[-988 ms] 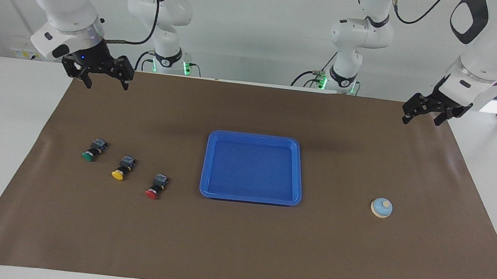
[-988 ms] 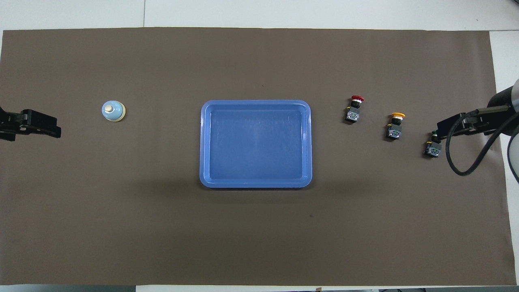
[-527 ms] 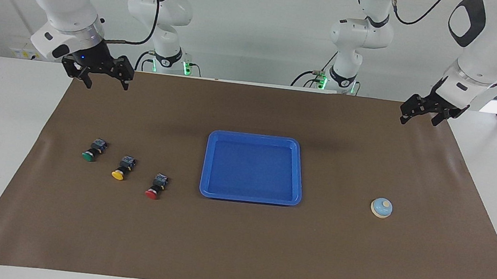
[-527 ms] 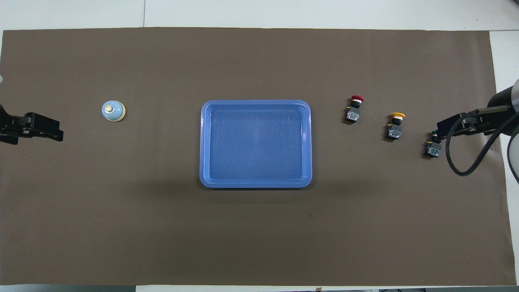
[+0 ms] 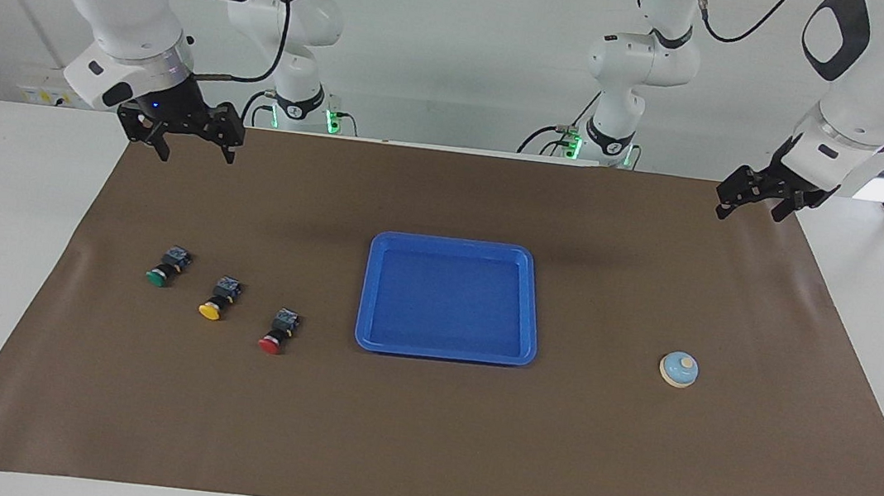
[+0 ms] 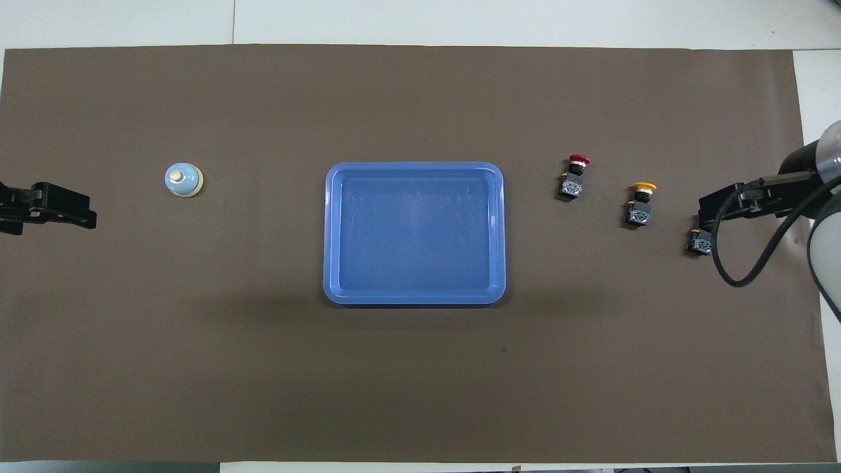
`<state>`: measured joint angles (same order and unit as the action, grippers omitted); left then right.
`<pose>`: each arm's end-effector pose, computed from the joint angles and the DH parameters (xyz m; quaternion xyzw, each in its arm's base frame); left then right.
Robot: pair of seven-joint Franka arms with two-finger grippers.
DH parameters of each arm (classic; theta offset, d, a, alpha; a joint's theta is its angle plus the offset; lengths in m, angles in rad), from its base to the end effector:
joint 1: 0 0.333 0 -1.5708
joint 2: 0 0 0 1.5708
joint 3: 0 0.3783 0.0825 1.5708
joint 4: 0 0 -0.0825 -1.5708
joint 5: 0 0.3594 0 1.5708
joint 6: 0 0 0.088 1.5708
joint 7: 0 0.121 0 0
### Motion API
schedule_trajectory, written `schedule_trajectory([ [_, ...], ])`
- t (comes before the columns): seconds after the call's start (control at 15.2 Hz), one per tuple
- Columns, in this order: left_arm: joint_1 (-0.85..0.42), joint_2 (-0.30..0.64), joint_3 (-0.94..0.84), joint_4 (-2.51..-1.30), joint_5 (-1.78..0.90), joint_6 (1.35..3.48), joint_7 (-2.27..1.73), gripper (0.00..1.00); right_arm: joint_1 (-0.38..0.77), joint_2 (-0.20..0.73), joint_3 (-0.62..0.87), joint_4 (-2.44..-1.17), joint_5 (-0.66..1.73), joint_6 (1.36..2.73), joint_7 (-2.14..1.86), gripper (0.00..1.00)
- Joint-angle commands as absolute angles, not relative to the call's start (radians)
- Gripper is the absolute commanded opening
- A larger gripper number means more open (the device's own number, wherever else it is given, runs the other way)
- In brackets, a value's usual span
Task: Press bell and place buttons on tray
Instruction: 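Reach the right gripper to the red button and grasp it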
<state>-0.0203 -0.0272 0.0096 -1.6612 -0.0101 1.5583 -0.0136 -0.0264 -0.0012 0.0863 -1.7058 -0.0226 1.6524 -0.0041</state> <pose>0.5146 -0.0067 0.6457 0.9993 0.0016 -0.0379 0.0047 0.5300 0.0292 0.6198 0.9990 0.0332 -0.0258 0.0120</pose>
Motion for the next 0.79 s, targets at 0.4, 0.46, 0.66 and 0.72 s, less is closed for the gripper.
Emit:
schedule_trajectory([
  [0.4,-0.023,-0.051,0.011,-1.681,0.000,1.562,-0.026,1.00,0.046,0.096,0.092,-1.890,-0.029,1.961,0.271,1.00],
  [0.46,-0.023,-0.051,0.011,-1.681,0.000,1.562,-0.026,1.00,0.057,0.121,0.092,-1.916,-0.029,2.023,0.284,1.00],
  [0.66,-0.023,-0.051,0.011,-1.681,0.000,1.562,-0.026,1.00,0.058,0.136,0.092,-2.000,-0.029,2.175,0.287,1.00],
  [0.72,-0.023,-0.051,0.011,-1.681,0.000,1.562,-0.026,1.00,0.058,0.155,0.092,-2.000,-0.029,2.189,0.288,1.00],
])
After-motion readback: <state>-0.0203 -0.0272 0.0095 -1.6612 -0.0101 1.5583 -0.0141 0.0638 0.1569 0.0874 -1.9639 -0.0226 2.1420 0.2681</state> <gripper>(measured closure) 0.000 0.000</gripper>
